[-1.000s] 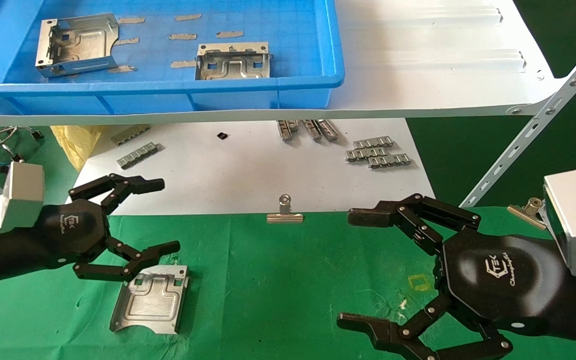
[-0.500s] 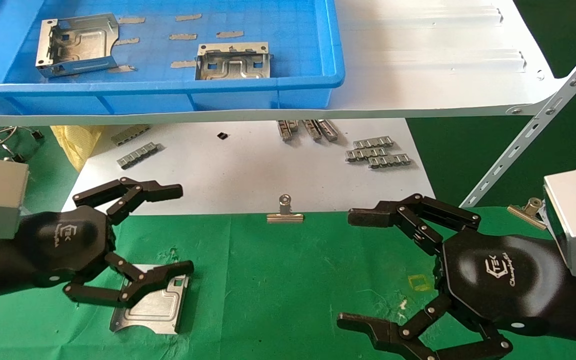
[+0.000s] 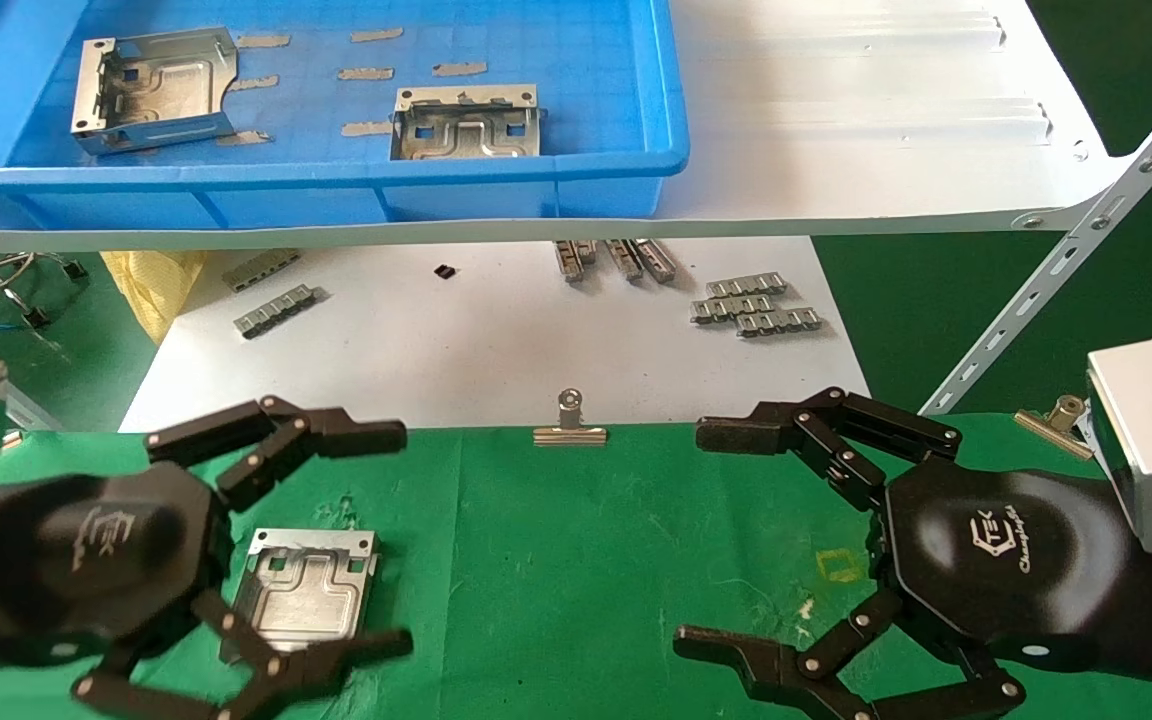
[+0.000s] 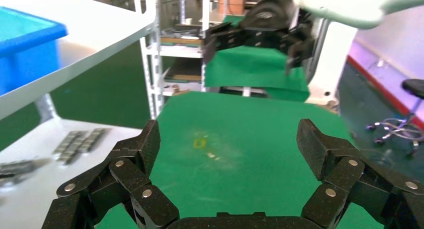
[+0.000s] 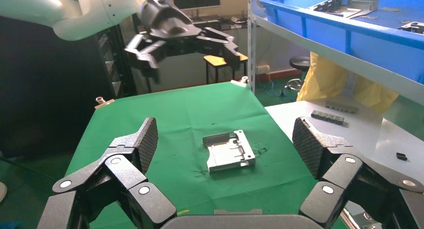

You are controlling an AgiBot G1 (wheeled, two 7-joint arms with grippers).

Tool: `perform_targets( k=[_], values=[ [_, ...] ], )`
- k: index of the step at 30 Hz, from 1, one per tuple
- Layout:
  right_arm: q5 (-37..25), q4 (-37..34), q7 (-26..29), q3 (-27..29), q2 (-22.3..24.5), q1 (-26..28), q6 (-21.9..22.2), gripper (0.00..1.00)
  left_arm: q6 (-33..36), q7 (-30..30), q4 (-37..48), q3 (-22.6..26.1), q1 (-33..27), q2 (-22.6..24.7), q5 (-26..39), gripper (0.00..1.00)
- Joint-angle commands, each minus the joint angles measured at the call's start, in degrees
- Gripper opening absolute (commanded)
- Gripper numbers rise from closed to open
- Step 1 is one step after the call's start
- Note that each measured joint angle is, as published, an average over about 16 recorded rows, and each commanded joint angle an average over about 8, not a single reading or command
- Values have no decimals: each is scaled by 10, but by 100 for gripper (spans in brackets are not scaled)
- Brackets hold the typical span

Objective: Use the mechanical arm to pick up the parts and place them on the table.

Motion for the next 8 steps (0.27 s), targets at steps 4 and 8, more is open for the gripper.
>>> perform_targets(
  k=[4, 8],
  values=[
    [0, 0, 0, 0, 0, 0, 0, 100, -3, -27, -41, -17, 16, -6, -5, 100],
    [0, 0, 0, 0, 0, 0, 0, 100, -3, -31, -52, -22, 21, -8, -7, 100]
  ],
)
